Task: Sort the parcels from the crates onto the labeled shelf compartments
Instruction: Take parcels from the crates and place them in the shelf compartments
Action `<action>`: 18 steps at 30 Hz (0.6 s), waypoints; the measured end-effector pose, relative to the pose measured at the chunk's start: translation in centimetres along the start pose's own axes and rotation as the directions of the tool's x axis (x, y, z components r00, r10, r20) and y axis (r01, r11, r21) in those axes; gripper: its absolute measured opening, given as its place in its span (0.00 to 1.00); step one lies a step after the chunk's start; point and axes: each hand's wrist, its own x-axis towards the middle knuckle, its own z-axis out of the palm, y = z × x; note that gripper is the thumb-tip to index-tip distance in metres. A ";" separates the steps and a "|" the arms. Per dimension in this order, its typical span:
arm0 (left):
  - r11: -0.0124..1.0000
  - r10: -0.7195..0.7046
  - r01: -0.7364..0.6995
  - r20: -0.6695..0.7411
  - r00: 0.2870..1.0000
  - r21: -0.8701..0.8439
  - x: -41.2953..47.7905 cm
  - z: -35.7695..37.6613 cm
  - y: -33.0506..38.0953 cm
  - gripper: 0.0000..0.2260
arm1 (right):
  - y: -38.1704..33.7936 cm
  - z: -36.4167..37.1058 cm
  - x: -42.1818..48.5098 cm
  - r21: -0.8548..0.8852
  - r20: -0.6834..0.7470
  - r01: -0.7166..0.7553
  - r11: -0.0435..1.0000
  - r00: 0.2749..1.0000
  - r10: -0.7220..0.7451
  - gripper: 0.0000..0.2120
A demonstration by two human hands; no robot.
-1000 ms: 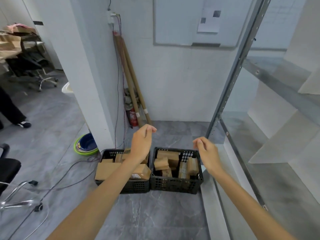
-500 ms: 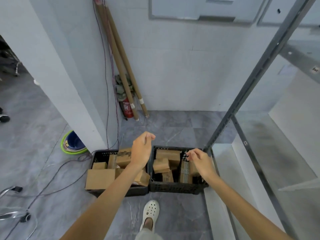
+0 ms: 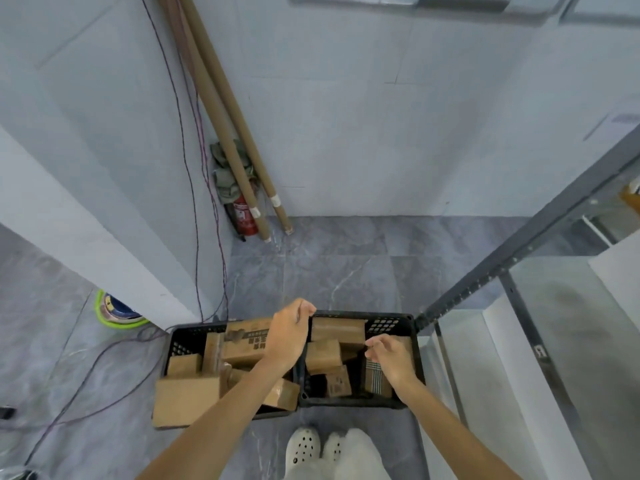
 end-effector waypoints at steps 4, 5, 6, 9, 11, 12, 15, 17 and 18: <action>0.996 -0.092 0.092 0.004 0.996 -0.001 3.0 2.1 -2.3 0.14 | 1.0 0.6 4.4 -0.007 -0.001 -0.075 0.997 0.997 0.075 0.13; 0.993 -0.119 0.119 0.007 0.993 0.016 3.7 2.7 -3.1 0.13 | 1.4 0.8 5.5 -0.001 0.001 -0.102 0.995 0.995 0.102 0.13; 0.989 -0.146 0.146 0.013 0.989 0.029 4.4 3.4 -4.0 0.13 | 1.8 1.2 6.7 0.004 0.006 -0.128 0.992 0.992 0.128 0.13; 0.973 -0.229 0.229 0.021 0.973 -0.014 6.5 5.6 -7.2 0.13 | 3.4 2.8 10.3 -0.004 0.026 -0.185 0.983 0.982 0.185 0.12; 0.949 -0.306 0.307 0.033 0.952 -0.069 7.5 7.1 -9.6 0.13 | 4.8 4.2 12.4 -0.004 0.036 -0.228 0.974 0.973 0.228 0.13; 0.936 -0.338 0.340 0.042 0.940 -0.089 8.0 7.9 -10.8 0.13 | 5.6 4.9 13.3 -0.002 0.042 -0.251 0.968 0.967 0.251 0.12; 0.907 -0.408 0.411 0.055 0.911 -0.089 9.0 10.3 -14.2 0.13 | 8.5 7.0 16.0 -0.017 0.049 -0.304 0.953 0.951 0.304 0.10; 0.891 -0.444 0.449 0.084 0.892 -0.065 9.9 12.8 -17.1 0.12 | 11.2 8.6 18.6 -0.046 0.052 -0.326 0.944 0.943 0.328 0.11; 0.885 -0.454 0.461 0.093 0.886 -0.071 10.5 14.1 -18.5 0.12 | 12.8 9.4 20.3 -0.061 0.054 -0.333 0.941 0.940 0.336 0.12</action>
